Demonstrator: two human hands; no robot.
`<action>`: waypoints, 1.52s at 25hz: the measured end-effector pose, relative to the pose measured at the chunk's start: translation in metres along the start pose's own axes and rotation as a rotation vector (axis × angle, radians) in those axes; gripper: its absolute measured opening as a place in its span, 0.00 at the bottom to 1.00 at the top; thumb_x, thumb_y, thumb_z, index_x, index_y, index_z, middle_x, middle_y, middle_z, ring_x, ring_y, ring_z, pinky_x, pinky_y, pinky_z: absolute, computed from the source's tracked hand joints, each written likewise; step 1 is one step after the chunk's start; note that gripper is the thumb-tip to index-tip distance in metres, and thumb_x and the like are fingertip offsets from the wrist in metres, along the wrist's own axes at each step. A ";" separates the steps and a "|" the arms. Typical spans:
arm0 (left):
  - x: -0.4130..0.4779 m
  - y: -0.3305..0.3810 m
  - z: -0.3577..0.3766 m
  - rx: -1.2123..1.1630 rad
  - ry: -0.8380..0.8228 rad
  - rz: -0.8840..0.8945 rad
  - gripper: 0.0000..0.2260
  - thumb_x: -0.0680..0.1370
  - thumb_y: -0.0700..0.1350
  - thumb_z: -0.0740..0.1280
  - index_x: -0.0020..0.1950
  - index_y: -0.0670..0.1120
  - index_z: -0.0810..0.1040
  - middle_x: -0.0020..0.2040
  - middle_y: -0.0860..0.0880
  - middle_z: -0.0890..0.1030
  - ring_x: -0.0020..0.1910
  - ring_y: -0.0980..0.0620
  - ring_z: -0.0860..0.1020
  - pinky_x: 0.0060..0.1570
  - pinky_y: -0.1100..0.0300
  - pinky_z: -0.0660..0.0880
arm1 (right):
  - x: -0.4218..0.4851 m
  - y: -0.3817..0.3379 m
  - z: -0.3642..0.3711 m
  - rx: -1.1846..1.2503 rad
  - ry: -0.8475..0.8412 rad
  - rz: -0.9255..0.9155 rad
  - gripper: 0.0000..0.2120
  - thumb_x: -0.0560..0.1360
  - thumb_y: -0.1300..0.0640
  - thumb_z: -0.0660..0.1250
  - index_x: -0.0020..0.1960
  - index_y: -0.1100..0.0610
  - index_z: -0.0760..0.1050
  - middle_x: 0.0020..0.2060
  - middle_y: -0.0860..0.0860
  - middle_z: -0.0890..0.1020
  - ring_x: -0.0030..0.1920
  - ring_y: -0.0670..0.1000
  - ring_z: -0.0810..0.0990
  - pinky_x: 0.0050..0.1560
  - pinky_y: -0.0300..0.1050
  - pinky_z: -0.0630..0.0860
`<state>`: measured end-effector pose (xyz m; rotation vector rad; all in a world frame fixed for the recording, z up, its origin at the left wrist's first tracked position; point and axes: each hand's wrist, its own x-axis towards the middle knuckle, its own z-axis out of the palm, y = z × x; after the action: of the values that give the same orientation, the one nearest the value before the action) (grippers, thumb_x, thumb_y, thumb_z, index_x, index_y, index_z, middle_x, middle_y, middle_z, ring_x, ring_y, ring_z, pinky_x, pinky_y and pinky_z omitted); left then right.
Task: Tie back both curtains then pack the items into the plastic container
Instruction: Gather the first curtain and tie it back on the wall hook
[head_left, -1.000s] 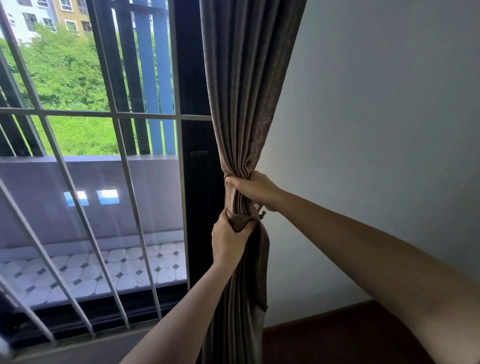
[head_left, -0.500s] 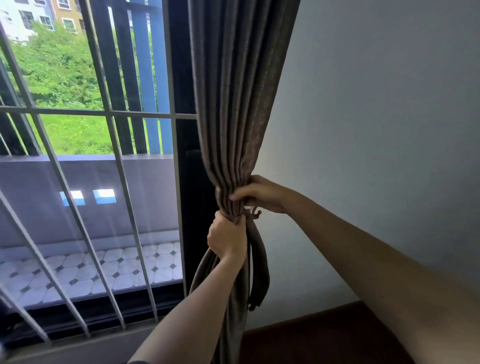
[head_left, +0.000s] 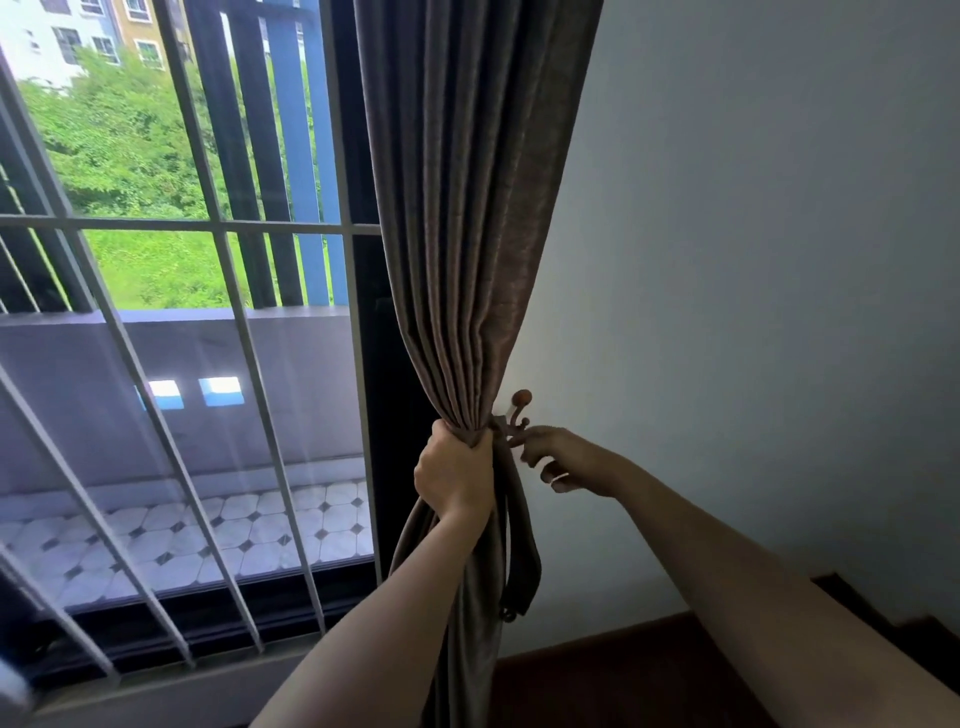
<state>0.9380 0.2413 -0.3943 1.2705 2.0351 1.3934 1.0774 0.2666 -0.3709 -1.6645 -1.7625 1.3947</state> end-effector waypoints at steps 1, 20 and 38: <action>0.000 0.001 0.001 0.002 -0.001 -0.004 0.15 0.72 0.53 0.69 0.48 0.42 0.75 0.42 0.46 0.81 0.40 0.48 0.79 0.40 0.58 0.72 | 0.000 0.000 -0.002 -0.103 -0.017 -0.043 0.12 0.72 0.55 0.67 0.55 0.52 0.75 0.40 0.46 0.75 0.34 0.46 0.71 0.33 0.36 0.67; 0.011 -0.022 -0.027 -0.170 -0.323 0.244 0.16 0.66 0.55 0.75 0.47 0.49 0.78 0.38 0.57 0.81 0.39 0.59 0.80 0.38 0.65 0.76 | 0.035 -0.014 0.017 0.360 0.092 -0.296 0.16 0.75 0.56 0.63 0.62 0.61 0.70 0.54 0.58 0.80 0.55 0.60 0.80 0.54 0.53 0.79; 0.081 -0.035 -0.005 -0.299 -0.899 0.214 0.15 0.72 0.36 0.68 0.57 0.47 0.77 0.51 0.48 0.82 0.54 0.49 0.80 0.51 0.56 0.78 | 0.025 0.007 0.026 0.464 -0.008 -0.362 0.39 0.57 0.64 0.75 0.67 0.59 0.67 0.56 0.56 0.80 0.57 0.53 0.80 0.52 0.43 0.78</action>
<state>0.8759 0.3019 -0.4079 1.6036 1.0742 0.8867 1.0544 0.2770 -0.3970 -1.0433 -1.4965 1.4886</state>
